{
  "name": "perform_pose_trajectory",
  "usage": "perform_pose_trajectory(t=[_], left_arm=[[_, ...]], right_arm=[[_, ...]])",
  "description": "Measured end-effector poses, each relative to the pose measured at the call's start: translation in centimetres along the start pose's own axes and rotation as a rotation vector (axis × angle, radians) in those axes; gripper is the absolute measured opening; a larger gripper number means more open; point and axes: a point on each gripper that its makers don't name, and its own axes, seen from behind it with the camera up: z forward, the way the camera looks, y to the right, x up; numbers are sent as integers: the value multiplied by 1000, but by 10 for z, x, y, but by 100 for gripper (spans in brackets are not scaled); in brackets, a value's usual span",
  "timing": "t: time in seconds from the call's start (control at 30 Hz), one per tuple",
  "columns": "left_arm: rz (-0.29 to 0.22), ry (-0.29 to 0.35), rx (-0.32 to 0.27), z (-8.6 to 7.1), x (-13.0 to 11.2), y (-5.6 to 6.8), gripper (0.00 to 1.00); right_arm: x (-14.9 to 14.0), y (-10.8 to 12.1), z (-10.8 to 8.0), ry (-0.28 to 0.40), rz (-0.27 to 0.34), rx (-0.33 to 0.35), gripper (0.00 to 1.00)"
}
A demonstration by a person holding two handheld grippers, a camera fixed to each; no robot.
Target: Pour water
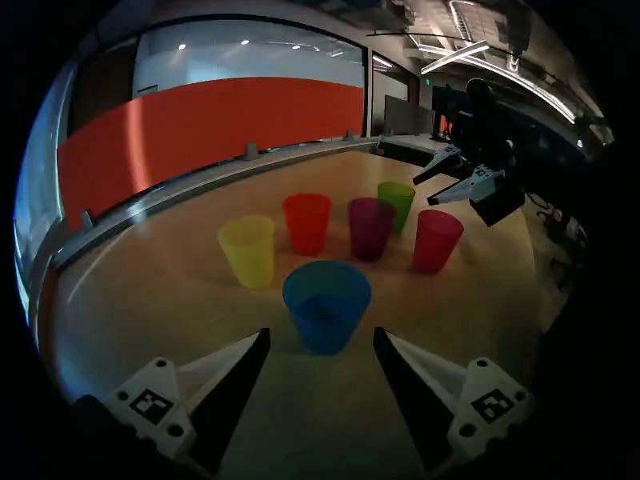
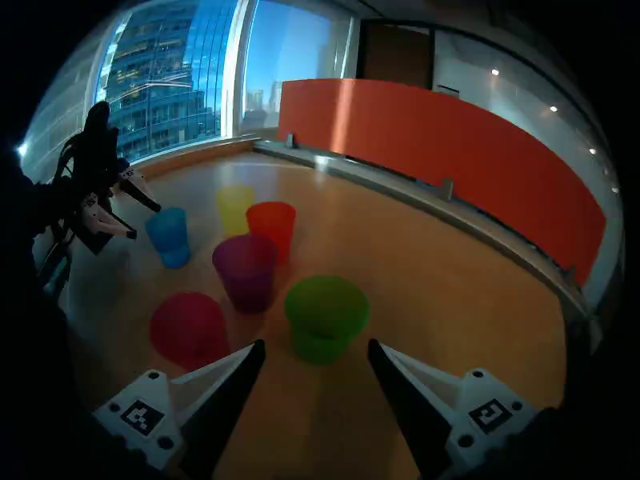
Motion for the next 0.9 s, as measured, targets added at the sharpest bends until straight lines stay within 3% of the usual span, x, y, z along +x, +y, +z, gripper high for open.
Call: perform_pose_trajectory(t=[0.9], left_arm=[[29, -35, -67, 45, 13, 4, 96]], right_arm=[[-5, 6, 22, -34, -7, 3, 99]])
